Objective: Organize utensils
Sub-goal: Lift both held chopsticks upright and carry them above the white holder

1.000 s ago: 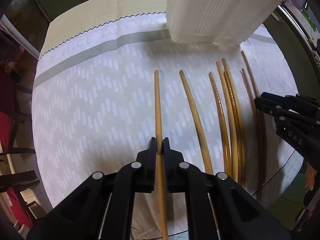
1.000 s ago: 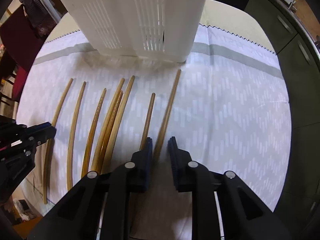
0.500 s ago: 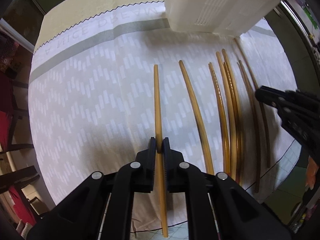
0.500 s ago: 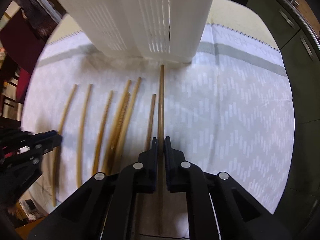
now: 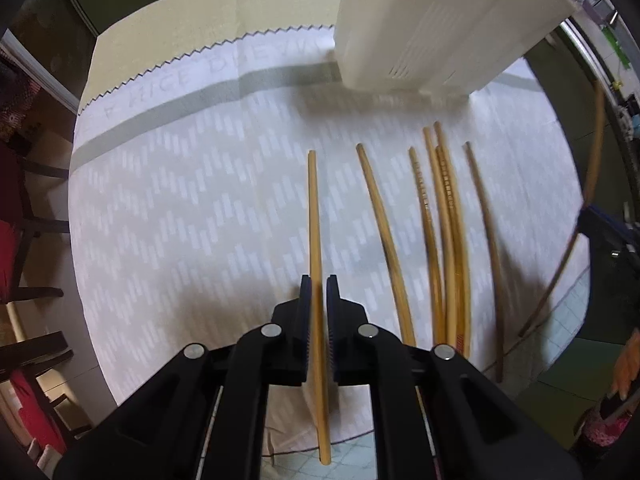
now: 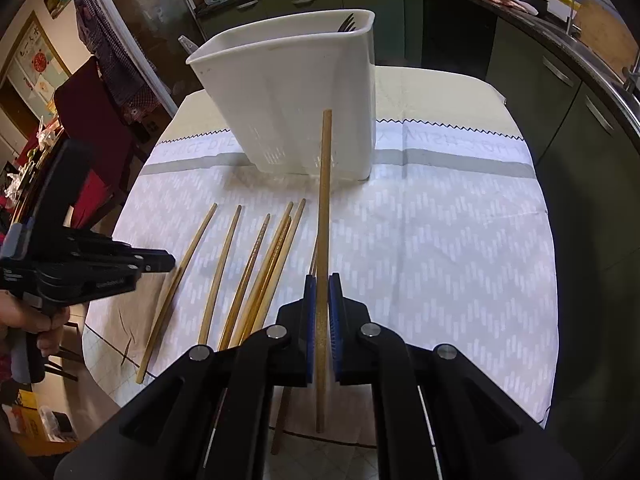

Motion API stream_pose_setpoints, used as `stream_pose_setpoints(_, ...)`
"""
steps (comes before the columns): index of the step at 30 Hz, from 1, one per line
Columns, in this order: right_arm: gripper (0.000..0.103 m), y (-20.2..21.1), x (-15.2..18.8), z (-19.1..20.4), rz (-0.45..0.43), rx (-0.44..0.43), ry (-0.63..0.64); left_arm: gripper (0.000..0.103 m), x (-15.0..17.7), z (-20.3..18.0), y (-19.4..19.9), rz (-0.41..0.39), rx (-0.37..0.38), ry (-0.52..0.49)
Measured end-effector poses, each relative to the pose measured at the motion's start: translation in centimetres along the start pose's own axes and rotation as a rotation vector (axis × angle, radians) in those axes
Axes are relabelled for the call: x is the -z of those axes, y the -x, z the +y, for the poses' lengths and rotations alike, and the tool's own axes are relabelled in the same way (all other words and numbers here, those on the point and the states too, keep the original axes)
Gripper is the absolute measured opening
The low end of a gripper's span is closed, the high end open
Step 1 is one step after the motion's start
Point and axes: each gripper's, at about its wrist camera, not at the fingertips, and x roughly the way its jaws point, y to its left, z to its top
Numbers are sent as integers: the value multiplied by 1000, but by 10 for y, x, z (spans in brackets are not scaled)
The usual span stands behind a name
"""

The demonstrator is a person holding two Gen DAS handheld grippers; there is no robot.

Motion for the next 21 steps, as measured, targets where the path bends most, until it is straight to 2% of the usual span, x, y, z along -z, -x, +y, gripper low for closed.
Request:
stream_pose_setpoints(4,7,5,11,-1,-5,-21,3,7,-2,-5,-18,44,-18,0)
stream_pose_setpoints(13,7,4,13,-5,4,-44,0,7,-16,-17,-26,38,-55,-24)
stream_pose_setpoints(17,7,9,12,-6,-7,-55,-4,6,-17,-17,-25,8,-37,-25)
stream_pose_setpoints(21,7,20,12,-8,-36,-64,-6,6,-12,-6,2,-43,-18,-20)
